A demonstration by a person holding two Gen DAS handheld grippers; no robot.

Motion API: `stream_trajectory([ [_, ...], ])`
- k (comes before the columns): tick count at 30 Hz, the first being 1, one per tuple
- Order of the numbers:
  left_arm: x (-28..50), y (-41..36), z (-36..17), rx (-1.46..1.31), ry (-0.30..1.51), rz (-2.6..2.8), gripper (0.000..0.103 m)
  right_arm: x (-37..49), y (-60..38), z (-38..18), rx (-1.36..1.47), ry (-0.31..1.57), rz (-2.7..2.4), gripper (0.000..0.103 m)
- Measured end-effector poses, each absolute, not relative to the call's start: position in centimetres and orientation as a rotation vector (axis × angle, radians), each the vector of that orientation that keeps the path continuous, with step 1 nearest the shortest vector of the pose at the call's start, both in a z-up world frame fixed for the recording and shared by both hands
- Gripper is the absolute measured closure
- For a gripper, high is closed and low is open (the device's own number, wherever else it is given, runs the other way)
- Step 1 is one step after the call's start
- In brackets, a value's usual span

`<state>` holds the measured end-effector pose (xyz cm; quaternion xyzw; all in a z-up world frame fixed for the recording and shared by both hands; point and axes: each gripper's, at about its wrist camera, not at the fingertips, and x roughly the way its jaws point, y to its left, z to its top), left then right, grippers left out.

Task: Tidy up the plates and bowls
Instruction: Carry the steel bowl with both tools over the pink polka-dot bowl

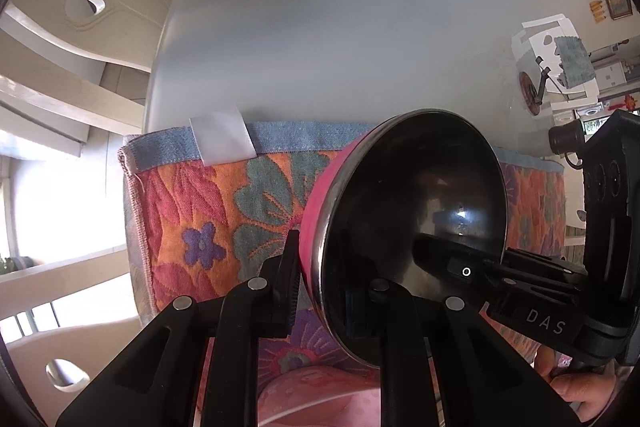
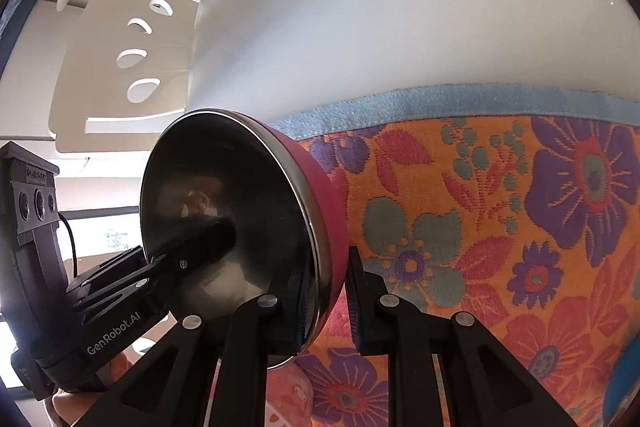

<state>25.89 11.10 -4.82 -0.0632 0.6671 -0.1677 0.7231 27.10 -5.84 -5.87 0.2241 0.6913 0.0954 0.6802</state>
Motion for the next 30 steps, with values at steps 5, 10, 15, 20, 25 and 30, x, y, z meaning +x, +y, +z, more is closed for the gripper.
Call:
stream_trajectory([
  [5,25.1,12.0,-3.3,-0.14,1.456,-0.357,0.089,26.6,-5.7,-4.3,0.493,1.536,0.22,0.087],
  [10,24.1,13.0,-1.8,-0.153,1.441,-0.335,0.089,25.8,-5.4,-2.6,0.489,1.52,0.233,0.087],
  [15,23.0,14.2,-0.1,-0.177,1.424,-0.306,0.089,24.9,-4.8,-1.0,0.477,1.502,0.253,0.087],
  [20,21.5,15.6,1.8,-0.189,1.397,-0.279,0.089,23.8,-3.8,1.2,0.459,1.481,0.281,0.087],
  [25,19.8,16.4,3.2,-0.209,1.384,-0.26,0.089,22.6,-2.7,3.1,0.433,1.466,0.308,0.087],
  [30,17.7,17.3,3.9,-0.231,1.37,-0.238,0.089,21.2,-1.8,4.5,0.402,1.462,0.334,0.087],
])
